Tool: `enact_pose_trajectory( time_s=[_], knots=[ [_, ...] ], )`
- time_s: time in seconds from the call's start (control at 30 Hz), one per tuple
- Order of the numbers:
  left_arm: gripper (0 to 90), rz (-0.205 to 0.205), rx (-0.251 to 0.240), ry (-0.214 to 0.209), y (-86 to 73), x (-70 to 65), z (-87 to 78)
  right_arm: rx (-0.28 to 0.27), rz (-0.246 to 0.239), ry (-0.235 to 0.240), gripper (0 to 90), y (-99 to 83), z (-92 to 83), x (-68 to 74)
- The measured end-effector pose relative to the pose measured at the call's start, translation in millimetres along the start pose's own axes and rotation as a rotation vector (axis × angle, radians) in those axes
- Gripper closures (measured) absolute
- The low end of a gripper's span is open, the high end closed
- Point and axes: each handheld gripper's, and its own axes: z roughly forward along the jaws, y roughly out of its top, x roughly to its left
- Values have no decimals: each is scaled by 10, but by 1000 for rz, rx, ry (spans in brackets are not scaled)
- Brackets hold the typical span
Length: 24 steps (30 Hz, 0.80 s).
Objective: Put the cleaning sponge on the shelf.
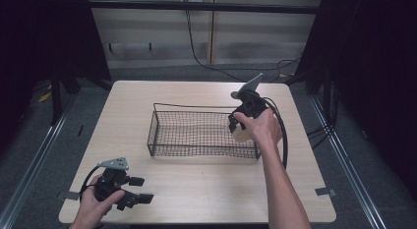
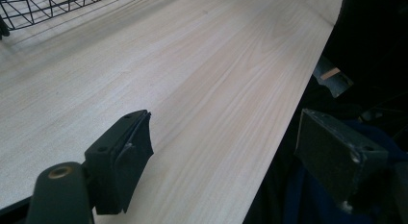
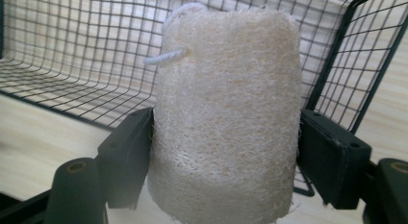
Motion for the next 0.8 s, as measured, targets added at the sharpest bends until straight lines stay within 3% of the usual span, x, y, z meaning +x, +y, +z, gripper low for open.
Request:
enact_pose_trajectory(
  time_s=[0.23,0.8],
  knots=[
    [197,5,5,0,1,3,1,4,33,-5,249,-5,93,-113],
    [197,7,5,-4,0,1,0,25,67,-20,249,3,332,-194]
  ],
)
